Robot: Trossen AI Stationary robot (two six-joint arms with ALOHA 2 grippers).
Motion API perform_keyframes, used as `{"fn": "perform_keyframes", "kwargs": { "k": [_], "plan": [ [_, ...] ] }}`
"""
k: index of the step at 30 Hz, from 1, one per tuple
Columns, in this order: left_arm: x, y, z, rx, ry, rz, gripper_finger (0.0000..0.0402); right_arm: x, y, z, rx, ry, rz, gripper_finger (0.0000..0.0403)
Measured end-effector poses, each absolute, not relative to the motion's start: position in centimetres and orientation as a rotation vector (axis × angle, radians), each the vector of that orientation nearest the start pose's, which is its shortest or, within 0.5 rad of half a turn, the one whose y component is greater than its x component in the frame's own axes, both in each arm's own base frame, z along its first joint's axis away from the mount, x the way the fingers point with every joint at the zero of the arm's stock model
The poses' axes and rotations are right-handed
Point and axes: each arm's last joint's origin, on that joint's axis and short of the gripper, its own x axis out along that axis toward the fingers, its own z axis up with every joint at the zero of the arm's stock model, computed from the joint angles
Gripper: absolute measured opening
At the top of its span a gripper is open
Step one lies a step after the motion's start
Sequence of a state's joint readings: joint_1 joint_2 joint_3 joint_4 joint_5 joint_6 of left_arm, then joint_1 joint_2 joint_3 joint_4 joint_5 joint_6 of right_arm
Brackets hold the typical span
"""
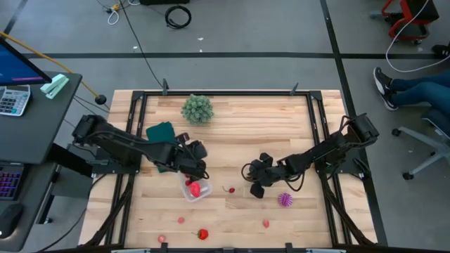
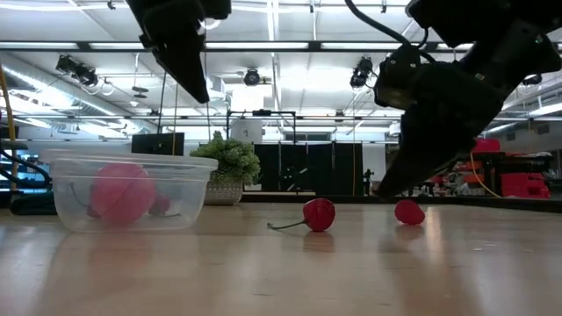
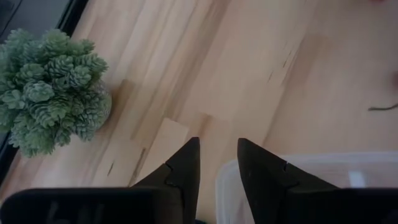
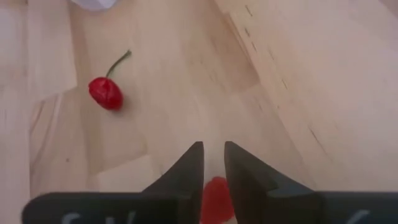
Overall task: Pick and placing Produce into tupperware
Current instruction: Put the red raspberry into the transparent bin
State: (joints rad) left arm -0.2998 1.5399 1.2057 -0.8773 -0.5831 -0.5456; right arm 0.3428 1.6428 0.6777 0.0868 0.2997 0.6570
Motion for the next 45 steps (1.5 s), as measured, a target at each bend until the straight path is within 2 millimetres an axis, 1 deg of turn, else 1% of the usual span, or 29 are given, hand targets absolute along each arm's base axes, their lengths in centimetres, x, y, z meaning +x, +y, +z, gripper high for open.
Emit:
{"fn": "perform_keyframes", "kwargs": {
  "k": [3, 8, 10, 13, 17, 24, 30, 41, 45],
  "plan": [
    [28.5, -7.2, 26.1, 0.015, 0.967, 0.532, 0.0112, 27.5, 8.9, 12.6, 0.344, 0.817, -0.211, 0.0099],
    [28.5, -7.2, 26.1, 0.01, 0.966, 0.535, 0.0114, 27.6, 9.1, 12.7, 0.343, 0.804, -0.184, 0.0155],
    [28.5, -7.2, 26.1, 0.009, 0.965, 0.535, 0.0114, 27.5, 9.0, 12.6, 0.336, 0.825, -0.188, 0.0176],
    [28.4, -7.3, 26.1, -0.002, 0.961, 0.538, 0.0111, 26.8, 8.8, 12.1, 0.323, 0.911, -0.23, 0.0202],
    [28.4, -7.5, 26.1, -0.007, 0.959, 0.536, 0.011, 26.1, 8.8, 11.8, 0.412, 0.962, -0.308, 0.022],
    [28.4, -7.5, 26.1, -0.01, 0.96, 0.537, 0.0113, 25.7, 10.0, 11.8, 0.361, 0.933, -0.307, 0.0217],
    [28.4, -7.5, 26.0, -0.007, 0.962, 0.536, 0.0108, 25.9, 9.9, 11.2, 0.324, 0.932, -0.339, 0.0204],
    [28.4, -7.5, 26.0, -0.005, 0.963, 0.536, 0.0107, 26.0, 9.7, 11.1, 0.311, 0.907, -0.37, 0.0187],
    [28.4, -7.5, 26.0, -0.005, 0.963, 0.536, 0.0107, 26.0, 9.6, 11.1, 0.312, 0.906, -0.374, 0.0173]
  ]
}}
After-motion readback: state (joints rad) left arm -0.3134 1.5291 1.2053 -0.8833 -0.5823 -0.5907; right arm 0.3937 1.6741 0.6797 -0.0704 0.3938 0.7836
